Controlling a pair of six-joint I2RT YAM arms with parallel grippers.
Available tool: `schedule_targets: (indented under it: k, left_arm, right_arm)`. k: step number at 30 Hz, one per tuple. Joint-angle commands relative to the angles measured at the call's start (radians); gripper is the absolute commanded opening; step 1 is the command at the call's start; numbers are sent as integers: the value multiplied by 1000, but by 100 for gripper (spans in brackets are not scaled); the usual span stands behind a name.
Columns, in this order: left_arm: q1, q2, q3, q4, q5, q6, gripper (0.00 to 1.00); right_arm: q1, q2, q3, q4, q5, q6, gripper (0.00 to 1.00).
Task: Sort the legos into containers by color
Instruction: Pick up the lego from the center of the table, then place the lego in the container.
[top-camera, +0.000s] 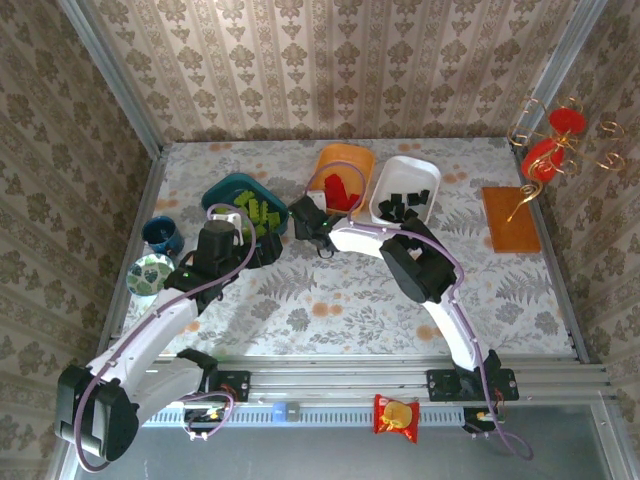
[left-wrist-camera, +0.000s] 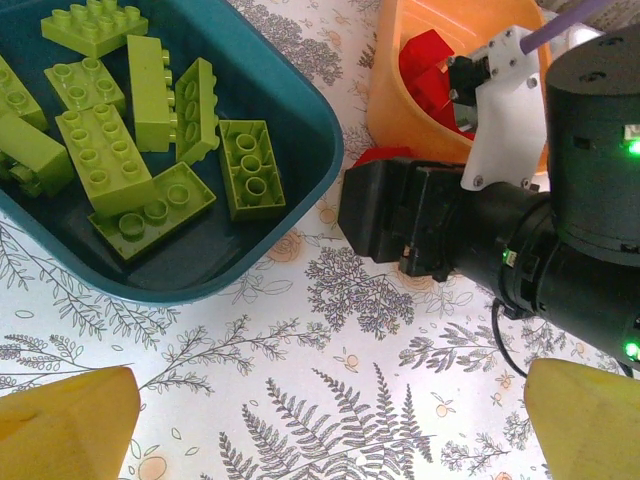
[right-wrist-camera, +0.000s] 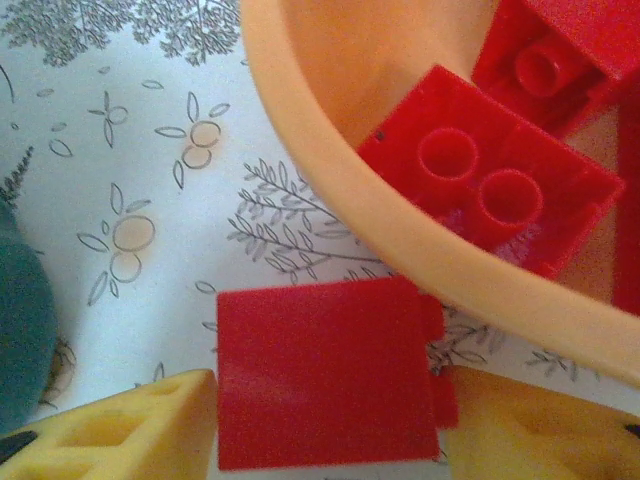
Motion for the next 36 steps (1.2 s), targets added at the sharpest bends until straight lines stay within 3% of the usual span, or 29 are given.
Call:
schedule_targets:
  k: [1, 6, 10, 18, 26, 32, 36]
  left_arm:
    - [-1, 9, 1, 2, 10, -10, 100]
    - [-2, 10, -3, 11, 15, -13, 100]
    - [-1, 7, -2, 10, 19, -13, 100]
    - [1, 6, 1, 12, 15, -10, 100]
    - [7, 27, -24, 35, 21, -20, 100]
    - [8, 47, -44, 55, 27, -33, 100]
    - [8, 43, -60, 71, 36, -45, 100]
  right_arm:
    - [-2, 21, 26, -8, 33, 13, 53]
    - [-3, 1, -8, 7, 29, -12, 35]
    - [-1, -59, -91, 41, 9, -16, 28]
    - [42, -303, -420, 144, -76, 2, 26]
    - [59, -642, -709, 148, -126, 26, 25]
    - [27, -834, -718, 69, -152, -10, 25]
    - [-45, -836, -625, 9, -196, -33, 25]
